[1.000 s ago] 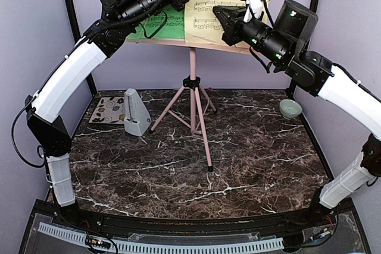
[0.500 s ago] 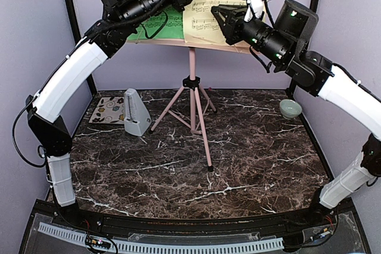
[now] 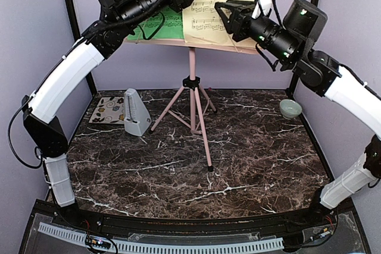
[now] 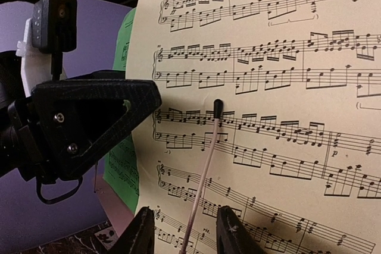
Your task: Set up the instrument practice props
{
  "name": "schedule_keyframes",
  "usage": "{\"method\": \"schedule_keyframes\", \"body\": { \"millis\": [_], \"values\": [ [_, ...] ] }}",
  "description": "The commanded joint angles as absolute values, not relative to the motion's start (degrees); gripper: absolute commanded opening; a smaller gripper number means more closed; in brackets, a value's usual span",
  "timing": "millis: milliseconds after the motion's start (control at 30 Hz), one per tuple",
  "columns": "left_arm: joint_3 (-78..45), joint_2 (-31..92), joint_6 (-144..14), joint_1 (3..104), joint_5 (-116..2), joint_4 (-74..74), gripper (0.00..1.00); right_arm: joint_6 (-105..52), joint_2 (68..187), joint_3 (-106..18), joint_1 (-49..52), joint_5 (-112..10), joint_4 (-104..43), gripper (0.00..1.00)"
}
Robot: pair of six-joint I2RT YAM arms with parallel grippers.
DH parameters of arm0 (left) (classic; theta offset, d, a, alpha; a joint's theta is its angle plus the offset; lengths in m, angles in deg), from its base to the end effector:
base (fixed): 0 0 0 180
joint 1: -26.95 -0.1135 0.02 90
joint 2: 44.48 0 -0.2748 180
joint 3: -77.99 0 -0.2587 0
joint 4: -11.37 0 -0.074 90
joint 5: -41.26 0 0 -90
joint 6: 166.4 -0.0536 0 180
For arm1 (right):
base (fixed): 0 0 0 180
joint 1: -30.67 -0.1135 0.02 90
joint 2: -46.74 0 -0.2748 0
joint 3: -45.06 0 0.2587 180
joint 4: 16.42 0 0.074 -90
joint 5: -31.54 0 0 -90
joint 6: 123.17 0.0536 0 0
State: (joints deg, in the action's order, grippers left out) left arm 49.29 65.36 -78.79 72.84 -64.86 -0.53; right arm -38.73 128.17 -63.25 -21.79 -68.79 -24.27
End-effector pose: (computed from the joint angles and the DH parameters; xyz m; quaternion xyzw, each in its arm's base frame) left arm 0.2791 -0.3093 0.6052 0.3144 0.4052 -0.3826 0.7685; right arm 0.2085 0.2555 0.5435 -0.2163 0.5411 0.2748 0.7648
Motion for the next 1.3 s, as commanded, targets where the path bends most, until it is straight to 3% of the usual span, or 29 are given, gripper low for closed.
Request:
{"method": "schedule_keyframes", "body": {
  "millis": [0,200,333,433,700,733,833,967,1100,1267],
  "values": [
    [45.5,59.5,-79.0,73.1,-62.2,0.5,0.45,-38.8,125.1,-62.8,-21.5,-68.9,-22.2,0.41],
    [41.2,57.1,-78.6,73.1,-59.1,2.1,0.36,-37.8,122.5,-61.2,-21.5,-69.6,-22.3,0.49],
    [41.3,57.6,-78.7,73.1,-58.2,2.8,0.12,-37.4,120.7,-59.4,-21.5,-70.8,-22.5,0.52],
    [42.4,58.4,-79.3,73.0,-57.7,3.3,0.00,-36.7,119.4,-58.2,-21.5,-71.2,-23.0,0.52],
    [48.0,62.4,-78.8,73.0,-61.0,2.1,0.00,-36.4,117.2,-57.1,-21.5,-71.7,-24.6,0.61],
    [48.0,62.3,-78.8,73.0,-61.0,2.1,0.01,-36.4,117.0,-57.2,-21.5,-71.7,-24.9,0.63],
    [47.8,61.3,-79.1,73.0,-60.4,1.4,0.22,-36.2,116.5,-57.5,-21.5,-71.3,-25.5,0.72],
    [44.4,57.8,-80.0,73.1,-59.9,0.7,0.39,-36.0,115.5,-57.4,-21.5,-70.7,-26.3,0.77],
    [38.2,52.3,-79.5,73.1,-58.5,1.1,0.48,-35.4,114.2,-57.0,-21.5,-70.9,-27.7,0.79],
    [27.5,43.7,-78.7,73.4,-55.6,0.9,0.52,-32.0,111.1,-55.6,-21.4,-75.9,-30.0,0.79]
  ]
}}
